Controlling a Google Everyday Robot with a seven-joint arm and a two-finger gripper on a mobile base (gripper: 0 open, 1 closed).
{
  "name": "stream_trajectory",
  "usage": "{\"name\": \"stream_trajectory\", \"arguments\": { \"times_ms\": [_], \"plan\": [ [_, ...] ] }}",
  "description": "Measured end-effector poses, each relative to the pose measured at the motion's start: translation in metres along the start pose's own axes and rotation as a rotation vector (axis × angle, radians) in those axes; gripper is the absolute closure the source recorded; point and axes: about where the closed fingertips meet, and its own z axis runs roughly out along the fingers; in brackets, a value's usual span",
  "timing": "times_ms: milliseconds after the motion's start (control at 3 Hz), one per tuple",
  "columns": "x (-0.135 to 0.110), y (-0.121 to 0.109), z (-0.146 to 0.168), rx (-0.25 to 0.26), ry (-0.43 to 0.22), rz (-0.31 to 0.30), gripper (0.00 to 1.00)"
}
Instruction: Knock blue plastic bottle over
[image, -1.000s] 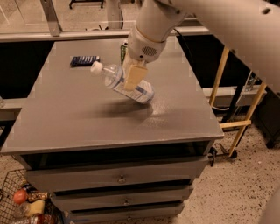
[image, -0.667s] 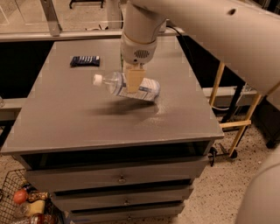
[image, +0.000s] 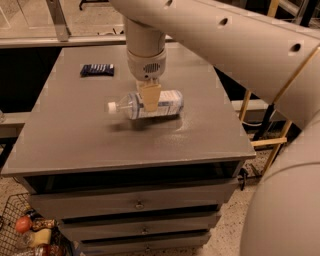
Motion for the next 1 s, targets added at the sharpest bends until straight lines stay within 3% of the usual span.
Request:
{"name": "stream_trajectory", "arguments": {
  "times_ms": [333,667,1000],
  "plan": [
    [-0.006,0.004,0.008,-0.057,-0.003,-0.037,1.0],
    [-0.016,0.01,0.017,-0.117,-0.05,-0.042,0.81],
    [-0.017,0.01,0.017,-0.117,-0.055,-0.042,0.58]
  ]
}}
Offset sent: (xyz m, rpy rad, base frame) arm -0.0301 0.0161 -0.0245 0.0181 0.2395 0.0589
